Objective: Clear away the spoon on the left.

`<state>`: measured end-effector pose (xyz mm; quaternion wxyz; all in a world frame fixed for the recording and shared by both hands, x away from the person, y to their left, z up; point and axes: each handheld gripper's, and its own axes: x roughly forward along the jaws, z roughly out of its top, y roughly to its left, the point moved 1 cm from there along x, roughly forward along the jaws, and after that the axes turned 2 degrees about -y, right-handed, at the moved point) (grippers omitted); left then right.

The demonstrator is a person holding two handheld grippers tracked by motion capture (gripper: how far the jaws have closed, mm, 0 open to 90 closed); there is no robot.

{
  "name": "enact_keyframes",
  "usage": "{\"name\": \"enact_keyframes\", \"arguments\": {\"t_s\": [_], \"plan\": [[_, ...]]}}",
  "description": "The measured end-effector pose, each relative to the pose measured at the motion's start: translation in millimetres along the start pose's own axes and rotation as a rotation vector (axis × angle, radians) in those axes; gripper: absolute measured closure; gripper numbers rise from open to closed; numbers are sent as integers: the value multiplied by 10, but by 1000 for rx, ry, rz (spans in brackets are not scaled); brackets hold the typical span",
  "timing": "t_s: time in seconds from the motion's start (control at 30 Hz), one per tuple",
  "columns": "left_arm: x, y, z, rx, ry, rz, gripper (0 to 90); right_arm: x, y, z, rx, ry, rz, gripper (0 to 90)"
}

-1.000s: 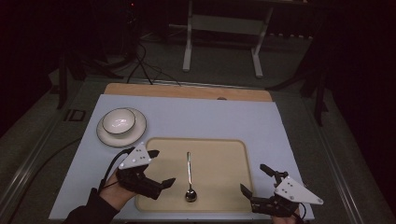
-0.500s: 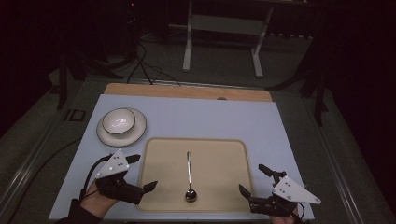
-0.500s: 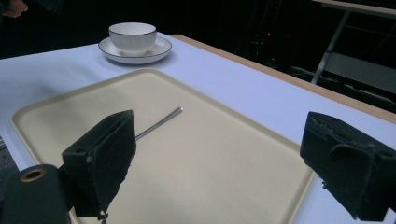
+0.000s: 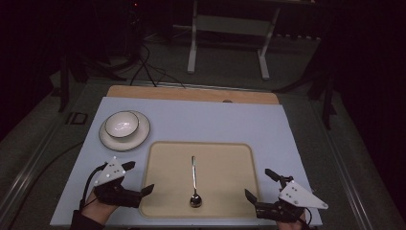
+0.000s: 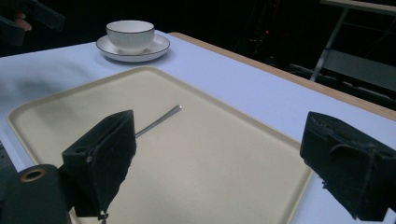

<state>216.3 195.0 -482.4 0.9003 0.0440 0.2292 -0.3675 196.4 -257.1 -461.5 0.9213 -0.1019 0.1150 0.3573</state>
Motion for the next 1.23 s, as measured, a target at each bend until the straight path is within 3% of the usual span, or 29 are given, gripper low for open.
{"name": "enact_keyframes", "arguments": {"t_s": [0.3, 0.4, 0.63, 0.77, 0.93, 1.23], "plan": [[20, 22, -145, 2, -12, 55, 19, 6, -5, -21, -2, 11, -4, 108], [20, 38, -168, -14, -28, 48, 19, 8, -7, -30, 1, 17, -1, 108], [146, 33, -218, -9, 9, 20, 19, 24, -18, -47, 10, 27, 8, 108], [164, 39, -223, -6, -1, 33, 19, 30, -29, -59, 20, 32, 11, 108], [188, 81, -233, -38, -22, 43, 19, 44, -41, -69, 28, 36, 14, 108], [214, 63, -231, -20, -24, 53, 19, 56, -41, -76, 23, 47, 11, 108]]}}
